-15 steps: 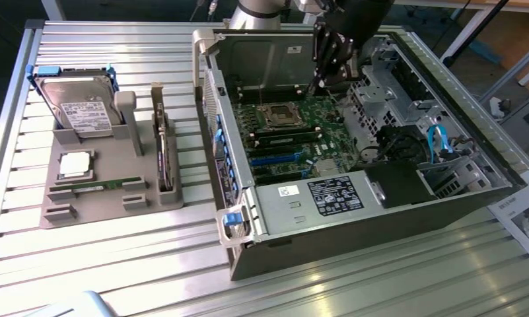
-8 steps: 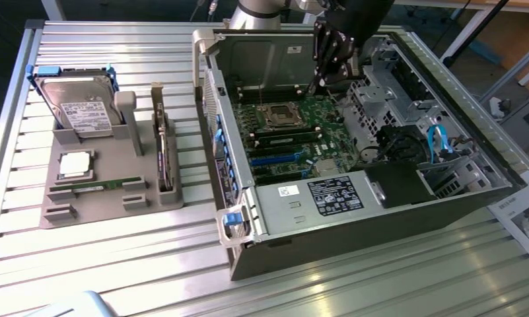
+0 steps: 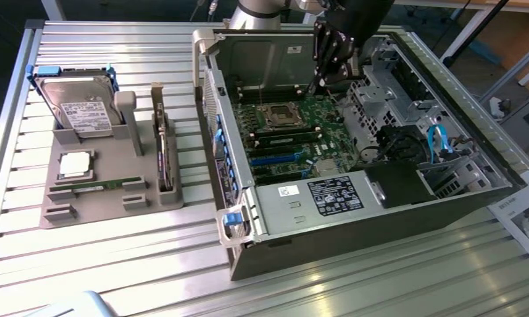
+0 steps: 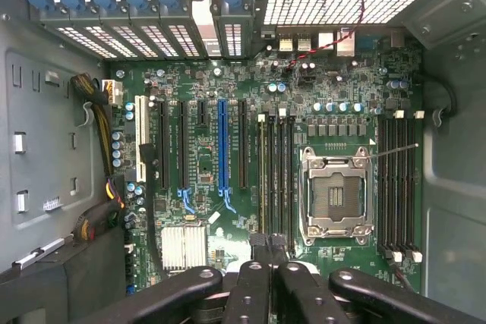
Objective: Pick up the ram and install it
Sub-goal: 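Press down the ram until it locks into place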
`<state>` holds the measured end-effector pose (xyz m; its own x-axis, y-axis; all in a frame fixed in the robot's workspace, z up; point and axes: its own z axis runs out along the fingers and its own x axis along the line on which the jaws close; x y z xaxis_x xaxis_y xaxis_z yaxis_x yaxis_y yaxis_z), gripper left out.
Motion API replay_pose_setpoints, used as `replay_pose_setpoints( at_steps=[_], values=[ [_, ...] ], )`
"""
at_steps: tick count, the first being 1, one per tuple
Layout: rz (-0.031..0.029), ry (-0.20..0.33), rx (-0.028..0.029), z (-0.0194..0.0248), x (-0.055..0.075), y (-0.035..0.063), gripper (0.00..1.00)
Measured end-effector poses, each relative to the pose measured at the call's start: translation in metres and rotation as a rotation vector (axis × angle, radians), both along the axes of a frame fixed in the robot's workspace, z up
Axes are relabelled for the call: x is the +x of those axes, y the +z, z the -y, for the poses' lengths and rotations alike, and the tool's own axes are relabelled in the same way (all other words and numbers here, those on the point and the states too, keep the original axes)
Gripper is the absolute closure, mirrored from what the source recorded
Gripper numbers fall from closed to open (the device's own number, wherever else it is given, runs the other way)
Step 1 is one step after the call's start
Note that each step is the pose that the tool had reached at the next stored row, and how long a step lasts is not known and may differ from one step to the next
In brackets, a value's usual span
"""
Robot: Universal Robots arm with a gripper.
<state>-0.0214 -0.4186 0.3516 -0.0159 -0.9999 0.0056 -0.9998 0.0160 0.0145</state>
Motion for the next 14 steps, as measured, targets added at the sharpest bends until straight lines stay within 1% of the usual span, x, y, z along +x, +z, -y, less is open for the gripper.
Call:
replay_pose_setpoints(
  at_steps=[2, 4, 7, 12, 14],
  values=[
    [0.0, -0.003, 0.0, 0.0, 0.0, 0.0, 0.9],
    [0.0, -0.032, 0.0, 0.0, 0.0, 0.0, 0.9],
    [0.0, -0.103, 0.0001, 0.0, 0.0, 0.0, 0.9],
    [0.0, -0.195, 0.0001, 0.0, 0.0, 0.0, 0.9],
    [0.0001, -0.252, 0.0, 0.0, 0.0, 0.0, 0.9]
  ],
)
